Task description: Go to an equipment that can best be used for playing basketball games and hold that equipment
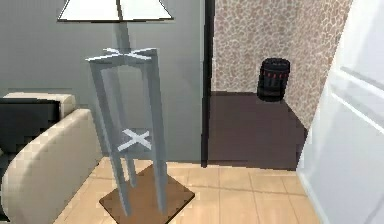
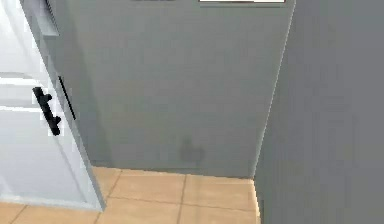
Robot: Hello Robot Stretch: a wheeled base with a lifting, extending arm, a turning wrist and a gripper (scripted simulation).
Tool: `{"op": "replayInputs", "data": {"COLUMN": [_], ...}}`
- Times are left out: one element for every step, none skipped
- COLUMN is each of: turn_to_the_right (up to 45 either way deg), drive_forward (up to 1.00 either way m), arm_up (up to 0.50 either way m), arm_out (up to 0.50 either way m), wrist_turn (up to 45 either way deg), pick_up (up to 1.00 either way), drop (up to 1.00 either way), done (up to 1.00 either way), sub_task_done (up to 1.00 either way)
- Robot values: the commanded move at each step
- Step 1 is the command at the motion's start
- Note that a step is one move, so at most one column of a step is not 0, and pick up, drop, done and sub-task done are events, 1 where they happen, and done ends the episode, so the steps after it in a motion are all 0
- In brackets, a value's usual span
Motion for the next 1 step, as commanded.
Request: {"op": "replayInputs", "data": {"turn_to_the_right": [0.0], "drive_forward": [0.05], "arm_up": [0.0], "arm_out": [0.0], "wrist_turn": [0.0], "pick_up": [0.0], "drop": [0.0], "done": [0.0], "sub_task_done": [0.0]}}
